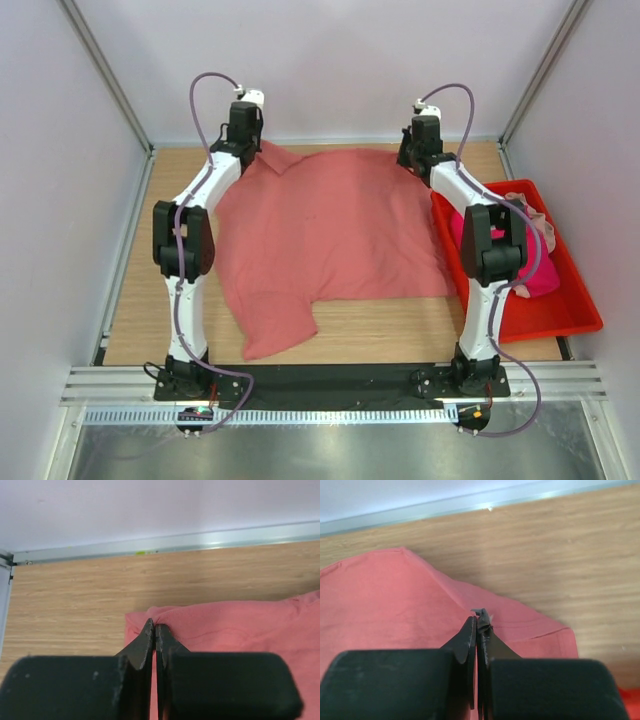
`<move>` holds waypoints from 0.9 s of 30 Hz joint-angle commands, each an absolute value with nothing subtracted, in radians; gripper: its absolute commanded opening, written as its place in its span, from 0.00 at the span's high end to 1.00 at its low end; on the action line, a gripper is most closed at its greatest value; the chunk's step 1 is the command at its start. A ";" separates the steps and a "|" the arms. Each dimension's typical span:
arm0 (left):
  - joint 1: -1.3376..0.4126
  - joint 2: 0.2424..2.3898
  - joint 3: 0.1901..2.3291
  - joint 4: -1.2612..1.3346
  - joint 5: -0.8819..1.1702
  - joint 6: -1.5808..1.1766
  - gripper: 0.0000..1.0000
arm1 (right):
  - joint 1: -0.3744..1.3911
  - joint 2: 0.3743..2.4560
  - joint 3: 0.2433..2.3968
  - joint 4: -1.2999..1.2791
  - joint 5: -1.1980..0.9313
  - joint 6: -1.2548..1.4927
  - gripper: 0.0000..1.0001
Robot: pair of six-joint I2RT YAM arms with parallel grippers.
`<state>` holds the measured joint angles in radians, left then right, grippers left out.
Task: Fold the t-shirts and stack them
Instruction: Flatten the tshirt out, then fold the tshirt
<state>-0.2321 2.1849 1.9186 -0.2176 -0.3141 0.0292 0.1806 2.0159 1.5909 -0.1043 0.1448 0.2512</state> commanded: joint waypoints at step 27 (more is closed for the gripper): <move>-0.222 2.030 1.915 -0.621 -0.278 -0.370 1.00 | 0.028 2.269 2.092 -0.544 -0.066 0.291 0.99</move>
